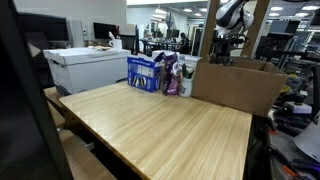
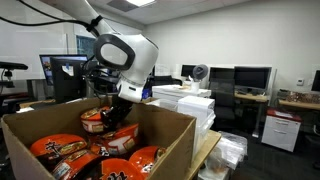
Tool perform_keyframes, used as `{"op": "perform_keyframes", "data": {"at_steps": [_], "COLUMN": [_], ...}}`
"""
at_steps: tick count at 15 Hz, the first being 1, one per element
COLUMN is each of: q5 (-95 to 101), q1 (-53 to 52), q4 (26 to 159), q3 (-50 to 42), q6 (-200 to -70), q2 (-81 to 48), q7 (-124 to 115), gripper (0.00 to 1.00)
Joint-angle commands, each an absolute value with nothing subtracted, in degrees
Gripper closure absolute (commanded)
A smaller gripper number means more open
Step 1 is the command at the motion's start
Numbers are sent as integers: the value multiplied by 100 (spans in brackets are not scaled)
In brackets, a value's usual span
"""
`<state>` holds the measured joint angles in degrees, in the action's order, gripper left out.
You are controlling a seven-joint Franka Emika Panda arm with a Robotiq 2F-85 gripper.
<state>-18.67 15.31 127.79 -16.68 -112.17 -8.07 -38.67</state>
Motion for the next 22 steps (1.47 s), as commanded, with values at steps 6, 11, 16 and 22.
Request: {"op": "perform_keyframes", "data": {"at_steps": [6,11,16,22], "q5": [-2534,-2672,-2910,-2999], "q1": [1700,1801,1961,2065], "q4": [12568,12365,12046,11737], "q3": [-1716,-1783,-1855,-1956], "q6": [-10338,-9841,-9116,-8502], "q2": [-1093,-1202,-1344,-1394], "q7": [-3267,-3095,-2794,-2579], "gripper": [78,77,86,85]}}
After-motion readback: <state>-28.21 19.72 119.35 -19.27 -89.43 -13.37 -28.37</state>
